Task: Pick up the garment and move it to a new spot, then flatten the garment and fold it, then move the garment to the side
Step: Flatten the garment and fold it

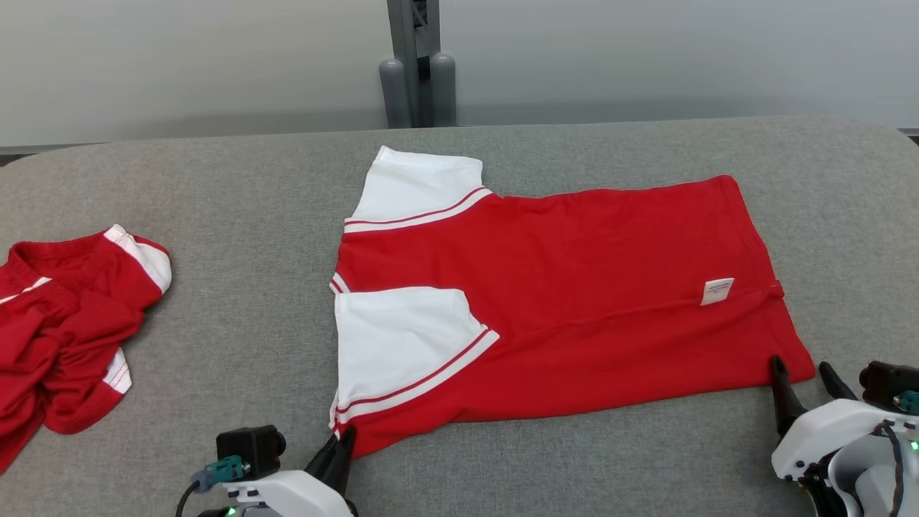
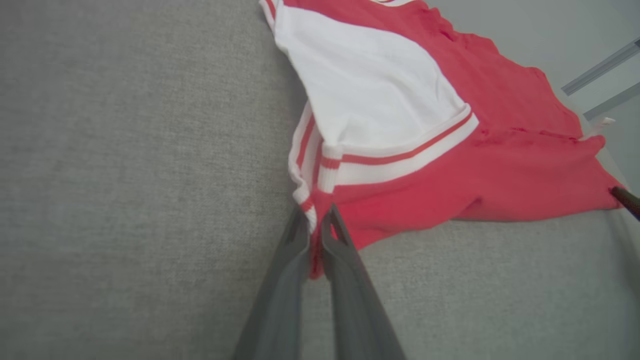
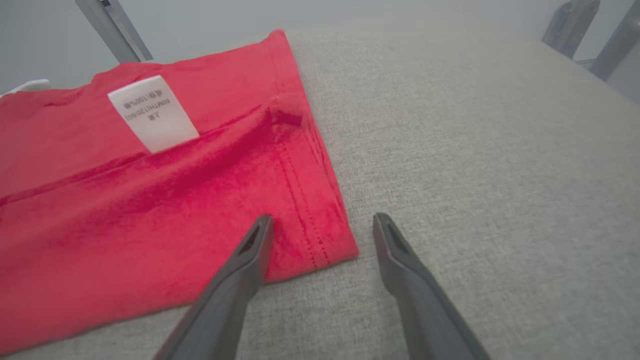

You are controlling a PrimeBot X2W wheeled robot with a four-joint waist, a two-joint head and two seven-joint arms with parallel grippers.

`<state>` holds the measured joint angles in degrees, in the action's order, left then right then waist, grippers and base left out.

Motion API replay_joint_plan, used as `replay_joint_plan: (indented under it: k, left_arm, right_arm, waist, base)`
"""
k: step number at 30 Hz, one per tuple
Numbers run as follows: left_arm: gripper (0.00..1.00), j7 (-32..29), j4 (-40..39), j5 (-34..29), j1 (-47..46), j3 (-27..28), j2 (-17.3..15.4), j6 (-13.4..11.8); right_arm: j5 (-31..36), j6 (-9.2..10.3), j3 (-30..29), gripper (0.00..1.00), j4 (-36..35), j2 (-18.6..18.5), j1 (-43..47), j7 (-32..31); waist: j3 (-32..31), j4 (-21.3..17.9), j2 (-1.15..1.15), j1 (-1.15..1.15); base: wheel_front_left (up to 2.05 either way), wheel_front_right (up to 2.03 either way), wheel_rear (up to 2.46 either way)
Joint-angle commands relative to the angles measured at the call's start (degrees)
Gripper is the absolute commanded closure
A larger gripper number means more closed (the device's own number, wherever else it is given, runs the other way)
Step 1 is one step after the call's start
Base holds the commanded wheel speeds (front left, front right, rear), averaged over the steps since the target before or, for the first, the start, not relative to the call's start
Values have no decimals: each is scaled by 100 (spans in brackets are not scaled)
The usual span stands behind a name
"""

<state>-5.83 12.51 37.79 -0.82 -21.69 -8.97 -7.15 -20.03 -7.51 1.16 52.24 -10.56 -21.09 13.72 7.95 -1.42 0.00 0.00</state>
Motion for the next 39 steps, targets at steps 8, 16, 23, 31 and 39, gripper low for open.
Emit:
replay_joint_plan:
  k: [8, 16, 23, 31, 39]
  left_arm:
    - [100, -104, -162, -20, 131, -43, -111, -64]
    - [100, -156, -301, 42, 312, -43, -194, -100]
    - [100, -305, -689, 202, 774, -54, -272, -175]
    - [100, -312, -877, 241, 1175, -180, -358, -108]
    - [100, -446, -753, 328, 1372, -325, -389, -4]
  right_arm:
    - [-278, 4, 365, 100, 563, -127, -317, -37]
    - [-488, 5, 625, 100, 704, -253, -113, 90]
    - [-924, 5, 891, 100, 266, -470, 482, 131]
    - [-1343, 6, 919, 100, -246, -726, 1426, 124]
    - [-1211, 5, 530, 100, -956, -642, 2236, -149]
  waist:
    - [-65, 27, 0, 0]
    - [-313, -16, 0, 0]
    - [-551, -30, 0, 0]
    - [-878, 114, 0, 0]
    - [-957, 98, 0, 0]
  base:
    - [0, 0, 0]
    - [0, 0, 0]
    - [0, 0, 0]
    - [0, 0, 0]
    - [0, 0, 0]
